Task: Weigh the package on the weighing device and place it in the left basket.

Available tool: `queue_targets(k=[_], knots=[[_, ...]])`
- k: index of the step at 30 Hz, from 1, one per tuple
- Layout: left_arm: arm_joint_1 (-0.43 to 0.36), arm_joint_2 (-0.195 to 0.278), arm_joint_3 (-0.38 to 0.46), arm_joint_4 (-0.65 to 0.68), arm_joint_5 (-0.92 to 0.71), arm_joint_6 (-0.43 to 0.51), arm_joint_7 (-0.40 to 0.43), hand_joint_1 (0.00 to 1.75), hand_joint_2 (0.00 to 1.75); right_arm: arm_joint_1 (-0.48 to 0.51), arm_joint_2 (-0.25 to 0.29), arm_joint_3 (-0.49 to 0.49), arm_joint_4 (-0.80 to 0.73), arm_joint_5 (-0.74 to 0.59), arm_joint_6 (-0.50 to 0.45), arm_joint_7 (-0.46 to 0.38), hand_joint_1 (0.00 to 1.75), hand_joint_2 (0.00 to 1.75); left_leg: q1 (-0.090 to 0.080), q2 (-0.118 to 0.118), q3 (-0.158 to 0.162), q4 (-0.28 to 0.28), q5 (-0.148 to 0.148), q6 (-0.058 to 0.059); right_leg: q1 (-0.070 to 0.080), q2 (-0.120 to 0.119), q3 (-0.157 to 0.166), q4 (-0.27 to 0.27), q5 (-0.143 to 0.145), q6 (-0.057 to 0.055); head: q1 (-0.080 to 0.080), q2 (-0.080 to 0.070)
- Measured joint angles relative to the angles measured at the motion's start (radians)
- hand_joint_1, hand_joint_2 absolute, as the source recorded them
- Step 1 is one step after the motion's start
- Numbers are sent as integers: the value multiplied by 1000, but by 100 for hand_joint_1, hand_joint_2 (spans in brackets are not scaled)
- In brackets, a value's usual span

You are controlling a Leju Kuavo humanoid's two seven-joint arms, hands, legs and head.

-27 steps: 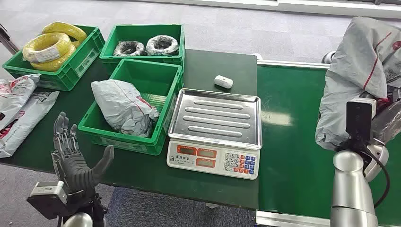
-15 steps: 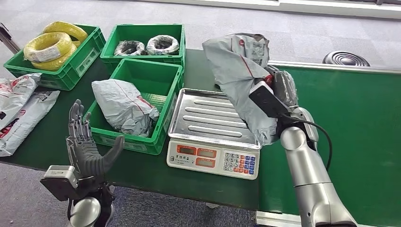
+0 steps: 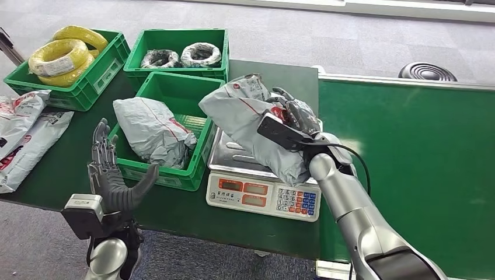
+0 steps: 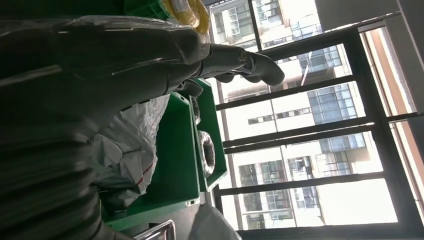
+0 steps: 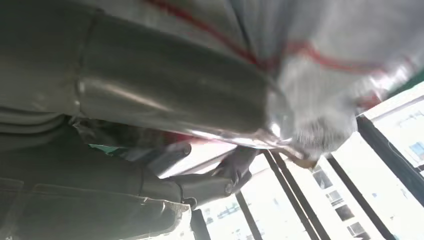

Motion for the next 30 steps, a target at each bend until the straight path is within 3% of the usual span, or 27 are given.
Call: queue_targets(k=[4, 12, 18, 24, 30], knots=[[-29, -1, 5, 20, -44, -17, 68, 0, 175, 9, 1, -34, 23, -85, -4, -89, 0, 0, 0, 0, 0, 0, 0, 0, 0, 0, 0, 0, 0, 0, 0, 0], [-78, 0, 1, 62, -72, -24, 106, 0, 175, 27, -1, -73, 33, -120, -13, -121, 0, 0, 0, 0, 0, 0, 0, 0, 0, 0, -1, 0, 0, 0, 0, 0], [-243, 2, -68, 194, -192, -56, 261, 0, 175, 93, -3, -150, -52, -242, -69, -211, 0, 0, 0, -2, 0, 1, 1, 0, 0, -2, -1, 0, 0, 0, 0, 0], [-457, -39, -169, 426, -269, -86, 353, 0, 175, 323, -25, -275, -386, -438, -323, -231, 0, 0, 0, -8, -2, 3, 1, 1, 0, -8, 0, -1, 0, 0, 0, 0], [-642, -128, -243, 719, -329, -66, 391, 0, 175, 600, -29, -426, -687, -523, -372, -238, 0, 0, -1, -6, -6, 2, 0, 2, -1, -6, -4, -2, 0, 1, 0, 0]])
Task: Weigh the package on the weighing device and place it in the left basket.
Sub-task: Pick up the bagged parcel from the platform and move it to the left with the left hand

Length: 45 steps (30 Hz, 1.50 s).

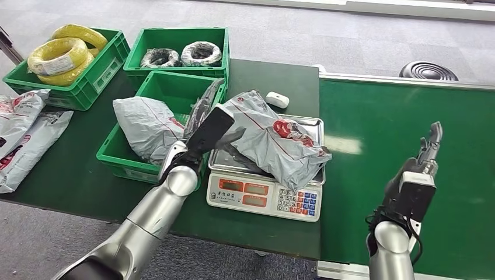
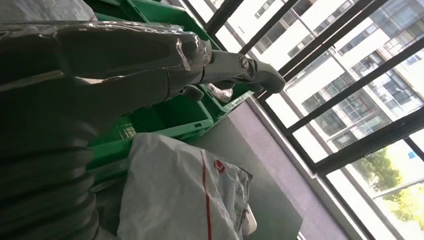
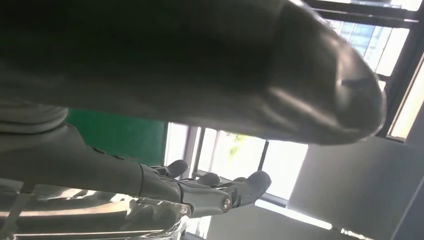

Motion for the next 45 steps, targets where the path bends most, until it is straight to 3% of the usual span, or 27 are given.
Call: queue_targets(k=[4, 8, 9, 12, 13, 17, 21, 25, 30, 40, 45], knots=[[-85, -61, -37, 155, -32, -1, 49, 0, 175, 96, 19, -30, -99, 8, -2, 2, 0, 0, 0, 0, 0, 0, 0, 0, 0, 1, -1, 0, 0, 0, 0, 0], [-137, -97, -108, 261, -46, -21, 167, 0, 175, 147, 38, -30, -166, 55, -2, 20, 0, 0, 0, 1, 0, 0, 0, 0, 1, 1, -1, 0, 0, 0, 0, 0], [-147, -102, -137, 282, -42, -33, 201, 17, 175, 156, 42, -27, -184, 61, -2, 23, 0, 0, 0, 1, 0, 0, 0, 0, 1, 1, -1, 0, 0, 0, 0, 0], [-163, -113, -255, 332, -14, -68, 297, 147, 175, 178, 57, -19, -240, 68, 0, 36, 0, 0, 0, 0, 0, 0, 0, 0, 1, 1, -1, 0, 0, 0, 0, 0], [-165, -116, -300, 344, -7, -72, 322, 174, 175, 185, 62, -17, -257, 64, 5, 39, 0, 0, 0, 1, 0, 0, 0, 0, 0, 1, -1, 0, 0, 0, 0, 0], [-174, -120, -488, 375, -13, -58, 411, 175, 175, 207, 85, -14, -309, 13, 57, 41, 0, 0, 0, 1, 0, 0, 0, 0, 0, 1, -1, 0, 0, 0, 0, 0], [-184, -120, -641, 400, -61, -64, 497, 175, 175, 213, 107, -16, -345, -19, 95, 43, 0, 175, 0, 0, 0, 0, 0, 0, 0, 1, -1, 0, 0, 0, 0, 0], [-198, -120, -734, 426, -79, -65, 518, 175, 175, 217, 122, -20, -367, -23, 107, 44, 0, 175, 0, 0, 0, 0, 0, 0, 0, 1, 0, 0, 0, 0, 0, 0], [-210, -120, -774, 453, -77, -47, 512, 175, 175, 220, 134, -24, -378, -20, 115, 49, 0, 175, 0, 1, 1, 0, 1, 0, 0, 1, 0, 1, 0, 0, 0, 0], [-229, -120, -749, 474, 33, -38, 437, 175, 175, 220, 148, -31, -378, -1, 118, 54, 0, 175, 0, 0, 1, 0, 1, 0, 0, 1, 0, 1, 0, 0, 0, 0], [-259, -120, -683, 476, 70, 96, 337, 175, 175, 220, 150, -38, -378, 6, 115, 59, 0, 175, 0, 0, 0, 0, 1, 0, 0, 1, 0, 1, 0, 0, 0, 0]])
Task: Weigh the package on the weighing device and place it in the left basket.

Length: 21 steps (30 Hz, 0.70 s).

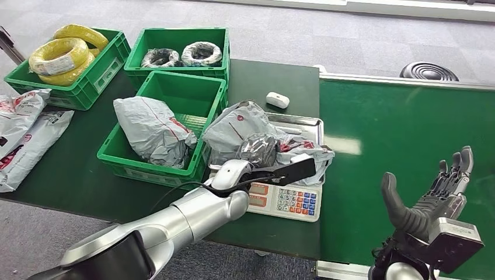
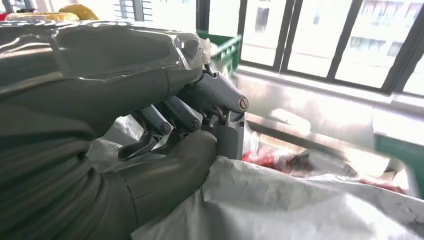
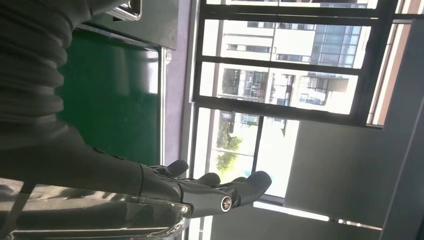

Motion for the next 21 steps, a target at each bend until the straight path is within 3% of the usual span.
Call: queue_targets(k=[5, 12, 21], knots=[[-66, 7, 172, -21, -62, 139, -117, 175, 175, 0, 0, -2, 2, -5, -11, 2, 0, 175, 0, 0, 0, 0, 0, 0, 0, 0, 0, 0, 0, 0, 0, 0], [-96, 33, 452, -150, -198, 185, -190, 175, 175, 13, 0, -3, 8, -12, -23, -5, 0, 175, 0, 0, 0, 0, 0, 0, 0, 0, 0, 0, 0, 0, 0, 0], [-101, 87, 707, -322, -235, 208, -225, 175, 175, 33, -5, -3, 9, -27, -30, -8, 0, 175, 0, 2, 0, 0, 0, 0, 0, 1, 0, 0, 0, 0, 0, 0]])
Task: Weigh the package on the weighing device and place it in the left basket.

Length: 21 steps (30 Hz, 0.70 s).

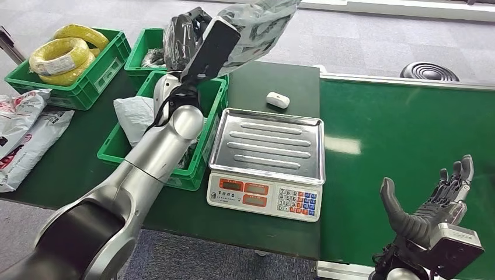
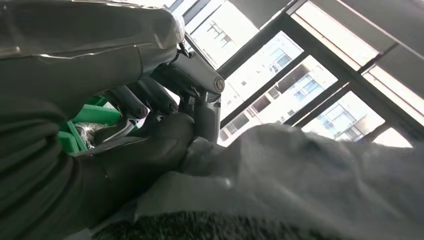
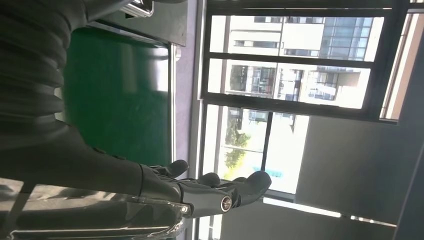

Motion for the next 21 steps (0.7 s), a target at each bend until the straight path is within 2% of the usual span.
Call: queue_targets(k=[6, 9, 15, 20, 21], knots=[[-13, 25, 78, -11, -34, 21, 42, 175, 175, 2, -2, 1, 1, -1, -13, 0, 0, 175, 0, 1, 0, 0, 0, 0, 0, 1, 0, 0, 0, 0, 0, 0], [-38, 62, 149, 43, -17, 21, 55, 175, 175, 3, -4, 2, 6, -1, -20, 3, 0, 175, 0, 2, 0, 0, 0, 0, 0, 1, 0, 0, 0, 0, 0, 0], [-50, 135, 282, 183, 6, 39, 22, 175, 175, 8, -10, 17, 21, 0, -30, 11, 0, 175, 1, 2, 0, -1, 1, -1, 1, 1, -1, 1, 0, 0, 0, 0], [-40, 175, 326, 273, -32, -22, 126, 175, 175, 8, -14, 26, 37, -2, -30, 26, 0, 175, 1, 3, 0, -1, 1, -1, 1, 1, 0, 1, 0, 0, 0, 0], [-34, 184, 332, 291, -41, -42, 150, 131, 175, 8, -15, 26, 41, -3, -29, 31, 0, 175, 1, 3, 0, -1, 1, -1, 1, 1, 0, 1, 0, 0, 0, 0]])
